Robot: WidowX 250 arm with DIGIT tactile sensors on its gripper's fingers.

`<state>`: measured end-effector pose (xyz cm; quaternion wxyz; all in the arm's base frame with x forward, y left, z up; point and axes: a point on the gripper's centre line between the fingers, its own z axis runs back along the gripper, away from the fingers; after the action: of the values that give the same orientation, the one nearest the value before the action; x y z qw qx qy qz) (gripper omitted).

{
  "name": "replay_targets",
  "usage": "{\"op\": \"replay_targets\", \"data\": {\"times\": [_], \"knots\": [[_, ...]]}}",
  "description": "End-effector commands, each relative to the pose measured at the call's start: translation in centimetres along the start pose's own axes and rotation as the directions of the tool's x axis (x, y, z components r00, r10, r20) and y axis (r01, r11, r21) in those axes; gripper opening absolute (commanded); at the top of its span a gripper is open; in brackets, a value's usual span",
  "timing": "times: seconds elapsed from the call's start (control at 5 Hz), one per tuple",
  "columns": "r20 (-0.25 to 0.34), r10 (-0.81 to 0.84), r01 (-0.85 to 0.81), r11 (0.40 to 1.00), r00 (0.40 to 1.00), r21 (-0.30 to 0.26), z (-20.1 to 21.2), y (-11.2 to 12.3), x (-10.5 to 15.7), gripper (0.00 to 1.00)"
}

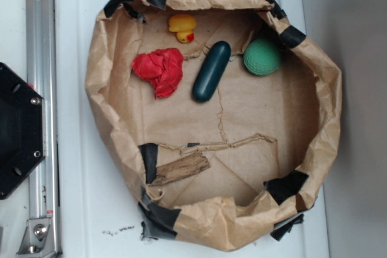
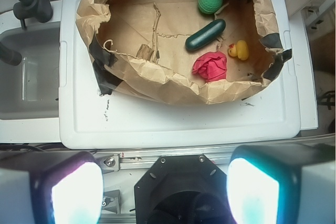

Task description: Grab the wood chip.

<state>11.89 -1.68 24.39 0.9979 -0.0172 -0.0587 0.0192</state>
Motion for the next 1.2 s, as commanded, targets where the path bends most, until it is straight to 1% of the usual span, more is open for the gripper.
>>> {"op": "replay_targets", "data": {"times": [0.0,0.2,0.4,0.6,0.8,1.0], "knots": [[0.000,0.000,0.000,1.000,1.000,0.000,0.0,0.0,0.0,1.00],[-0.095,0.111,-0.112,0.994,0.989,-0.002,-2.5,-0.1,4.7,1.00],[-0.134,0.134,-0.137,0.991,0.982,-0.013,-4.6,0.1,8.2,1.00],[-0.200,0.187,-0.193,0.981,0.962,-0.010,-8.1,1.5,10.4,1.00],[-0.254,0.209,-0.212,0.977,0.945,0.014,-11.3,2.3,10.7,1.00],[-0.278,0.213,-0.209,0.977,0.937,0.045,-13.8,2.7,9.8,1.00]]}}
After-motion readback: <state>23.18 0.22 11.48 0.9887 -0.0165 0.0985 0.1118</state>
